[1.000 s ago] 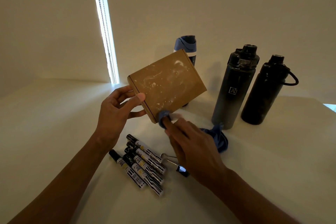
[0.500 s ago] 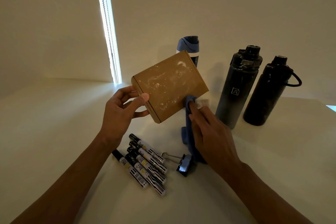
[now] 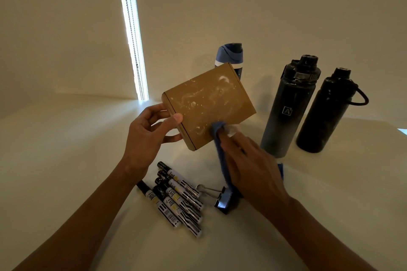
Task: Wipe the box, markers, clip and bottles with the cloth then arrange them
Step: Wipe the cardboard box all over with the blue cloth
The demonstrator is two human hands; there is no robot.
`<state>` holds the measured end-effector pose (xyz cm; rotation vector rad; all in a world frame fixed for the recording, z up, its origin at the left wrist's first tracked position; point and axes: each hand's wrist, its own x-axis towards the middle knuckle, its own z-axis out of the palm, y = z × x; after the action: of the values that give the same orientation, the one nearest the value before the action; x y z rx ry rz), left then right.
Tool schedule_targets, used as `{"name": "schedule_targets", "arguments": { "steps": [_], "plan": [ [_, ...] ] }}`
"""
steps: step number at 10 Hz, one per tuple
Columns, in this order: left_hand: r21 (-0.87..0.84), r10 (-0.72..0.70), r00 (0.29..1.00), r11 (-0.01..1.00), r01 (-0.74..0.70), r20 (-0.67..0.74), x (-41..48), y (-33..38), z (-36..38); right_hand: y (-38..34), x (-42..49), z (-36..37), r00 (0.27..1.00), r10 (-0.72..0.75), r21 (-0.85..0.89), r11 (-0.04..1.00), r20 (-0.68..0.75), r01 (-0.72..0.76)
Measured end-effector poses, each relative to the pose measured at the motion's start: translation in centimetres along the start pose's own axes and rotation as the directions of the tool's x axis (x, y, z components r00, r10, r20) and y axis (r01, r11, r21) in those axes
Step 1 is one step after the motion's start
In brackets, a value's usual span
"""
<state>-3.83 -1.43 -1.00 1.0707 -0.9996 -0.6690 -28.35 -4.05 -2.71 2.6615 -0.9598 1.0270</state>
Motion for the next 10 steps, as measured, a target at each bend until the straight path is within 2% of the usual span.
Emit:
{"name": "schedule_targets", "arguments": {
  "steps": [1, 2, 4, 6, 7, 8, 9, 10],
  "plan": [
    [-0.008, 0.0, 1.0, 1.0, 0.0, -0.006, 0.0, 0.1, 0.0, 1.4, 0.5, -0.5, 0.989, 0.148, -0.017, 0.989, -0.026, -0.149],
    [0.0, -0.001, 1.0, 1.0, 0.001, -0.012, -0.1, 0.0, 0.1, 1.0, 0.2, -0.6, 0.991, 0.134, 0.041, 0.99, -0.022, -0.133],
    [0.016, 0.016, 1.0, 1.0, -0.016, -0.013, -0.1, 0.0, 0.2, -1.6, 0.1, 1.7, 0.993, -0.113, 0.003, 0.994, 0.041, 0.113],
    [0.047, 0.03, 1.0, 0.998, -0.03, 0.003, -0.1, -0.2, 0.3, -1.5, -0.1, 3.6, 0.968, -0.24, 0.054, 0.968, -0.072, 0.244],
    [0.043, 0.031, 1.0, 0.999, -0.031, 0.005, 0.0, -0.2, 0.1, -1.5, 0.2, 2.6, 0.993, -0.121, -0.011, 0.993, -0.002, 0.121],
    [0.034, 0.017, 1.0, 0.999, -0.017, 0.005, 0.0, -0.2, -0.1, -1.0, 0.4, 0.9, 1.0, 0.013, -0.141, 0.99, 0.0, -0.012],
    [0.033, 0.017, 1.0, 0.999, -0.017, -0.004, 0.1, 0.0, -0.4, 1.0, 0.7, 0.1, 0.985, 0.169, -0.087, 0.981, -0.044, -0.172],
    [0.04, 0.021, 1.0, 0.999, -0.021, 0.0, 0.2, 0.1, -0.5, 2.8, 0.8, -0.9, 0.961, 0.26, -0.086, 0.96, -0.093, -0.268]
  ]
}}
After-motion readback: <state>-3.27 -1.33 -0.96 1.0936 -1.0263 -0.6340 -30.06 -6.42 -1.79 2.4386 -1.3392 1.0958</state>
